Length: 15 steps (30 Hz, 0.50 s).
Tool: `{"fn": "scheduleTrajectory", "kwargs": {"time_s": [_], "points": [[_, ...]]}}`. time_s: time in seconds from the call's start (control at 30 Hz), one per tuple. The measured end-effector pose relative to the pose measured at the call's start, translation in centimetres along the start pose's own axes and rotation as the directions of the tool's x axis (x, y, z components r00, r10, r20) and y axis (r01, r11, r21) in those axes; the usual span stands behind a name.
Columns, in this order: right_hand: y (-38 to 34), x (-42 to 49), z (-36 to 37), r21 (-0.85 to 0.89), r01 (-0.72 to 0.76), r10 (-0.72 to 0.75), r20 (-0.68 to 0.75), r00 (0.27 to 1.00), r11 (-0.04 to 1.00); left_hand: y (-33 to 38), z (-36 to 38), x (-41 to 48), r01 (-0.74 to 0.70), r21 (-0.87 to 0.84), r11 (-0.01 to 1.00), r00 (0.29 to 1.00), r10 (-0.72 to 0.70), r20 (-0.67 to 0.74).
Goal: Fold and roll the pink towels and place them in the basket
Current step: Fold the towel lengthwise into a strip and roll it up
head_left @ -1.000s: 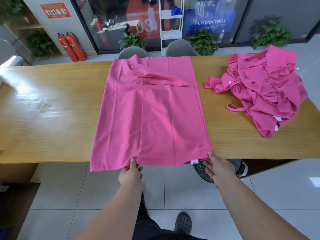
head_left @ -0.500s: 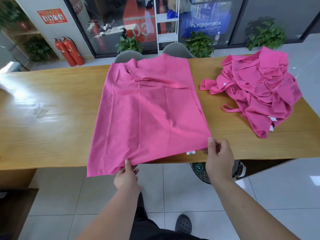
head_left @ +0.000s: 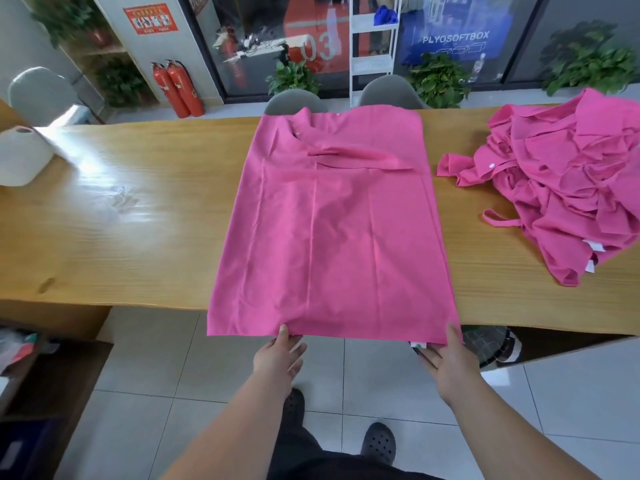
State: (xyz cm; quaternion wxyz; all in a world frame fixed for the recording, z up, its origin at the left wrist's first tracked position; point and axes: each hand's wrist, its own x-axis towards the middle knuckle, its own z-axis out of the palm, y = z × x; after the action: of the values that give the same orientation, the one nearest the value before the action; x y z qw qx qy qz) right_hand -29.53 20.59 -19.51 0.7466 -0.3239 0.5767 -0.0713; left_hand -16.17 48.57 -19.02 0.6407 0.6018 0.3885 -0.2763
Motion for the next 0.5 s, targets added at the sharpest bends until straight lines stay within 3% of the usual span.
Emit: {"fn": "scheduleTrajectory", "kwargs": {"time_s": [0.23, 0.5], "points": [[3.6, -1.8, 3.9, 0.058, -0.075, 0.065, 0.161, 0.985, 0.995, 2.5, -3.5, 1.5, 0.015, -0.014, 1.0, 1.0, -0.015, -0.009], [7.0, -4.5, 11.8, -0.005, -0.054, 0.054, 0.128, 0.99, 0.999, 5.8, -8.5, 3.8, 0.017, -0.104, 0.994, 0.999, -0.02, -0.034]]}}
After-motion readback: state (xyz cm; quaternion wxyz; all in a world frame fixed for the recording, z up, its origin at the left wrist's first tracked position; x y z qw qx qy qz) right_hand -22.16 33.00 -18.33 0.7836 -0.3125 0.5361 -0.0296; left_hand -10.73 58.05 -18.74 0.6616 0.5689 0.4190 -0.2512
